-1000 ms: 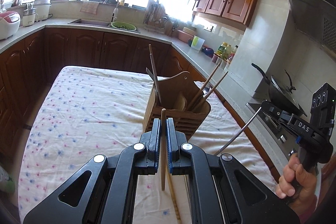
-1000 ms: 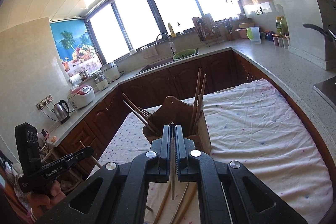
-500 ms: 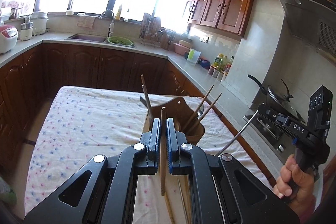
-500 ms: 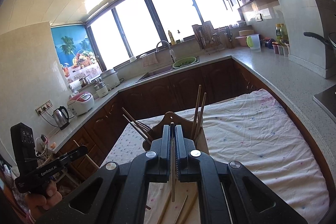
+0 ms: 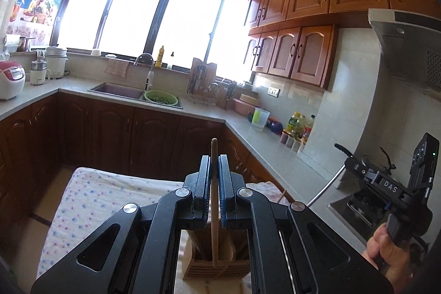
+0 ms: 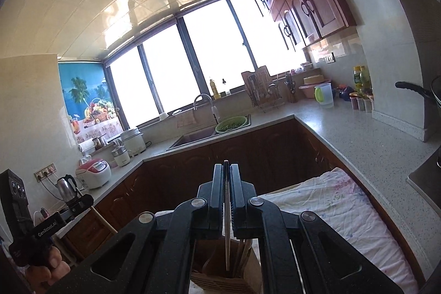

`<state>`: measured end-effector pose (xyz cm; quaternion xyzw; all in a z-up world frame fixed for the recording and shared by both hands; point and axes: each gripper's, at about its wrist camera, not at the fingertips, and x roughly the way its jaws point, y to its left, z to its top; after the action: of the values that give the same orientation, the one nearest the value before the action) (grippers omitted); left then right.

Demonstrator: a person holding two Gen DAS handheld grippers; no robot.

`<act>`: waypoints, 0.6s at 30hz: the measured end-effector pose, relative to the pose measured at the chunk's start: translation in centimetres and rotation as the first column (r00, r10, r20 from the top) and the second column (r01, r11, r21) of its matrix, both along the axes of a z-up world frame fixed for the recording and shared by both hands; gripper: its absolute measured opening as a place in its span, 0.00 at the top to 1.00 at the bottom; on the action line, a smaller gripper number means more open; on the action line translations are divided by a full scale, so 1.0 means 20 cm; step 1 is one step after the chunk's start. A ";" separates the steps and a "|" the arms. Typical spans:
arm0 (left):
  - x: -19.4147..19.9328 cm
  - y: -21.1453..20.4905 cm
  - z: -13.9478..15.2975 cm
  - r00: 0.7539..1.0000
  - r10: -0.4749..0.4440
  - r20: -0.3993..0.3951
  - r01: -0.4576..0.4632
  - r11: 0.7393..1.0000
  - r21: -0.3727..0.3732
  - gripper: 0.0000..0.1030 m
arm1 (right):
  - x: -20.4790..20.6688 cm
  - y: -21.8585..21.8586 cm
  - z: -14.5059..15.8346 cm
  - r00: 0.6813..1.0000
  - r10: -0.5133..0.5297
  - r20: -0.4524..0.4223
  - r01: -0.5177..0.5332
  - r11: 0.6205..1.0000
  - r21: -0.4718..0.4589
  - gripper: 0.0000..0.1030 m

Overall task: Organize utensils
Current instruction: 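Raise both held chopsticks and lower them upright into the holder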

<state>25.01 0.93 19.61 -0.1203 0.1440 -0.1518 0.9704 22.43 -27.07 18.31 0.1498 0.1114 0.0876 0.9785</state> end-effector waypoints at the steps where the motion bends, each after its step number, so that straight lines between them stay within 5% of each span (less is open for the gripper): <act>1: 0.03 0.00 -0.02 1.000 0.006 -0.010 -0.007 1.000 -0.008 0.96 | 0.02 0.00 -0.01 1.000 -0.004 -0.002 0.004 1.000 -0.003 0.96; 18: 0.18 -0.06 -0.47 0.985 0.004 -0.170 -0.003 1.000 0.004 0.95 | 0.23 0.04 -0.41 0.985 -0.007 -0.170 0.004 1.000 -0.018 0.96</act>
<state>28.60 -0.35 10.20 -0.1312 0.2262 -0.1389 0.9552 26.97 -26.17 10.06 0.1487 0.1950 0.0708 0.9669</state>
